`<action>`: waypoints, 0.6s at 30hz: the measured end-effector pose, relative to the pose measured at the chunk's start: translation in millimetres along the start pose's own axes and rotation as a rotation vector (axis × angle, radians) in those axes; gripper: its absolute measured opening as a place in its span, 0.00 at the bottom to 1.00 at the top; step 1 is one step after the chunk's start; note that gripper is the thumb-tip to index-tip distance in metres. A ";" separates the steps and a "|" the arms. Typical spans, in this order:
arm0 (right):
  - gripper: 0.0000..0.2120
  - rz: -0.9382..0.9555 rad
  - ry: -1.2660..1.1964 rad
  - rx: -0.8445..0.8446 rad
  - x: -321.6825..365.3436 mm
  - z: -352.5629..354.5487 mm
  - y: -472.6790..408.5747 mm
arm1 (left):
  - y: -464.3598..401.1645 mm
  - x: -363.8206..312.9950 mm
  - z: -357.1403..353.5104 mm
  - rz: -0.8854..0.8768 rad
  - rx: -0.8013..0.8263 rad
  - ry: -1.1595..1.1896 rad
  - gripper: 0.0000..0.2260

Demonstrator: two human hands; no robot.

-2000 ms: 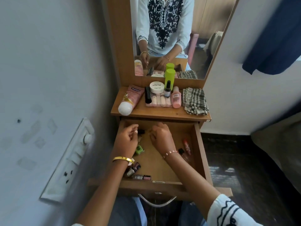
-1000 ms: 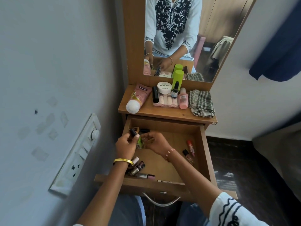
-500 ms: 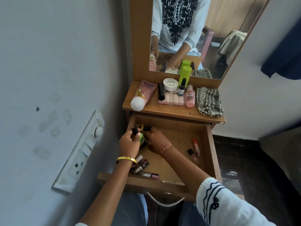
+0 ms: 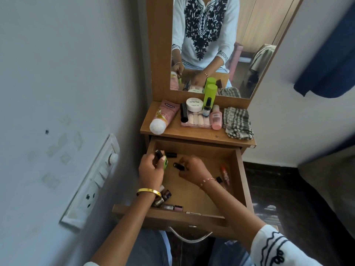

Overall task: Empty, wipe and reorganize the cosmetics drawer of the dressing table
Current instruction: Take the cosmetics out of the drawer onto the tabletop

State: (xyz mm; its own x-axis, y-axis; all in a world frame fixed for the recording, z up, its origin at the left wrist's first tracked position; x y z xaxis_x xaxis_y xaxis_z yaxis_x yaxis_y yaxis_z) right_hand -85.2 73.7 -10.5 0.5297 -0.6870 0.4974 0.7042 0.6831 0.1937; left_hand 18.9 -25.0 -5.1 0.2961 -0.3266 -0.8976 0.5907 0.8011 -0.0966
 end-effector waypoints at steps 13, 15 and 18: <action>0.11 -0.130 -0.444 -0.452 8.0 109.3 -30.6 | -60.9 -83.5 -18.1 -0.168 -0.016 -0.008 0.14; 0.06 -0.147 -0.420 -0.479 5.5 115.3 -42.9 | -72.2 -88.4 -20.4 -0.186 -0.021 -0.086 0.15; 0.02 -0.171 -0.352 -0.481 8.7 119.4 -56.8 | -85.4 -94.1 -24.3 -0.228 -0.024 -0.213 0.15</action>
State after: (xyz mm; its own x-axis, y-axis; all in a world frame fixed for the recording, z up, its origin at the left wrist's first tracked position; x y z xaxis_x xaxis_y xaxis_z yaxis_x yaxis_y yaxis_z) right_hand -177.0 58.5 83.9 0.2606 -0.5978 0.7581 0.9429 0.3262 -0.0669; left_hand -77.7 -50.5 77.1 0.3101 -0.5954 -0.7412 0.6432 0.7055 -0.2976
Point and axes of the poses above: each hand's wrist, its own y-axis away from the middle knuckle, its own z-axis out of the back of the hand, x = y × z, the point moved 1 cm from there along -y, towards the middle knuckle, and after that the axes turned 3 degrees about -z, right-handed, at the moved point
